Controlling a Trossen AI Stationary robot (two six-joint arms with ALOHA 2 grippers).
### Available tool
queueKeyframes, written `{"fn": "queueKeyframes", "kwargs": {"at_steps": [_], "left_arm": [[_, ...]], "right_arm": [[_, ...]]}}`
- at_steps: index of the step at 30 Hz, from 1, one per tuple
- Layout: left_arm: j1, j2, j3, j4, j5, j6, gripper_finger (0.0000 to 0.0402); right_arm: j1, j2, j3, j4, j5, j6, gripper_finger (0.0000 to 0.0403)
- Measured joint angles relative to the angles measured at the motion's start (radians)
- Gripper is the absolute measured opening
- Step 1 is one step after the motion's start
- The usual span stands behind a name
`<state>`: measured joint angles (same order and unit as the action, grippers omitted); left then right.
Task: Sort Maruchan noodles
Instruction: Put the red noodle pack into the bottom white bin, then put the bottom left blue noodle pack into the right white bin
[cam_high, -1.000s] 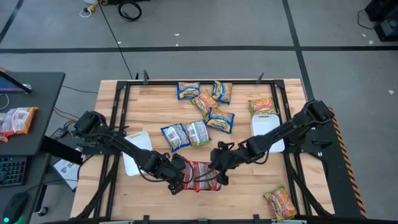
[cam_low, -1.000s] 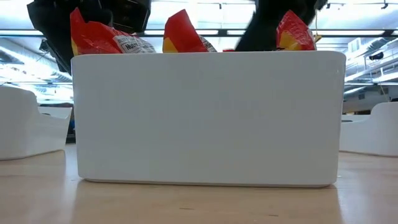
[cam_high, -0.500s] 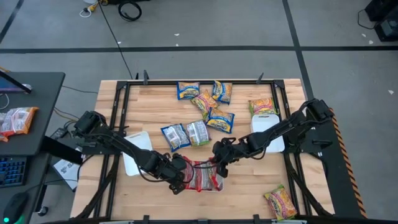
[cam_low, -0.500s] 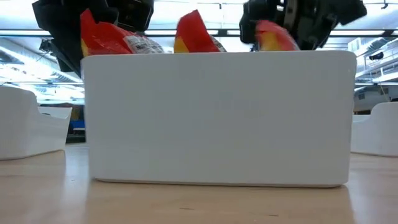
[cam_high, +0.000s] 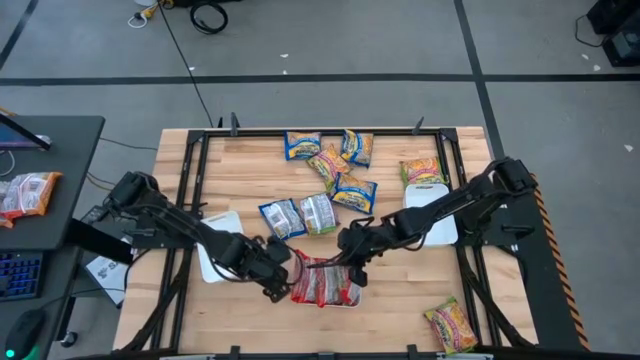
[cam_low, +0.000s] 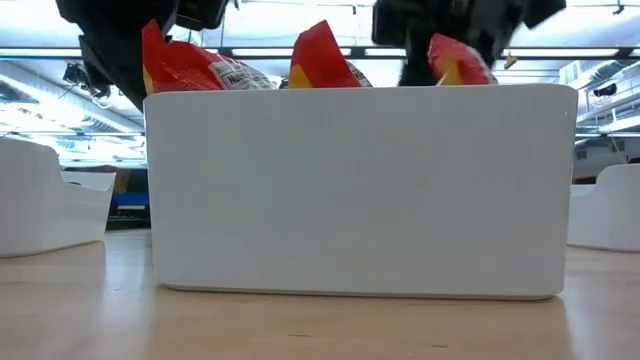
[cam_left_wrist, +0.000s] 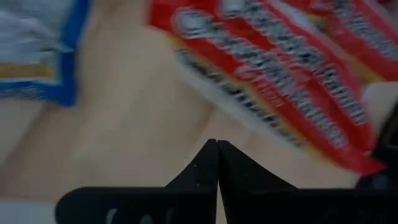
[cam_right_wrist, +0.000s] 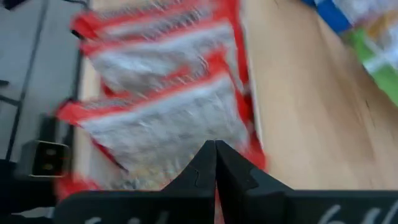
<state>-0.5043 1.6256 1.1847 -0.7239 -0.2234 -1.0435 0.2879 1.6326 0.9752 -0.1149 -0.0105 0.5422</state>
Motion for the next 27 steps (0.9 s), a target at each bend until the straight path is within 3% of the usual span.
{"fn": "queueKeyframes", "kwargs": {"at_steps": [8, 15, 21, 27], "left_arm": [[0.074, -0.110, 0.000, -0.126, -0.023, 0.039, 0.0009], [0.188, -0.194, 0.000, -0.099, -0.117, 0.107, 0.0016], [0.298, -0.202, 0.000, -0.026, -0.093, 0.169, 0.0079], [0.390, -0.190, 0.000, 0.039, -0.087, 0.202, 0.0168]], "right_arm": [[-0.001, -0.096, 0.122, -0.201, 0.067, -0.097, 0.0021], [-0.002, -0.252, 0.151, -0.277, 0.188, -0.153, 0.0022], [-0.003, -0.376, 0.151, -0.297, 0.358, -0.180, 0.0027], [-0.011, -0.445, 0.151, -0.307, 0.380, -0.207, 0.0063]]}}
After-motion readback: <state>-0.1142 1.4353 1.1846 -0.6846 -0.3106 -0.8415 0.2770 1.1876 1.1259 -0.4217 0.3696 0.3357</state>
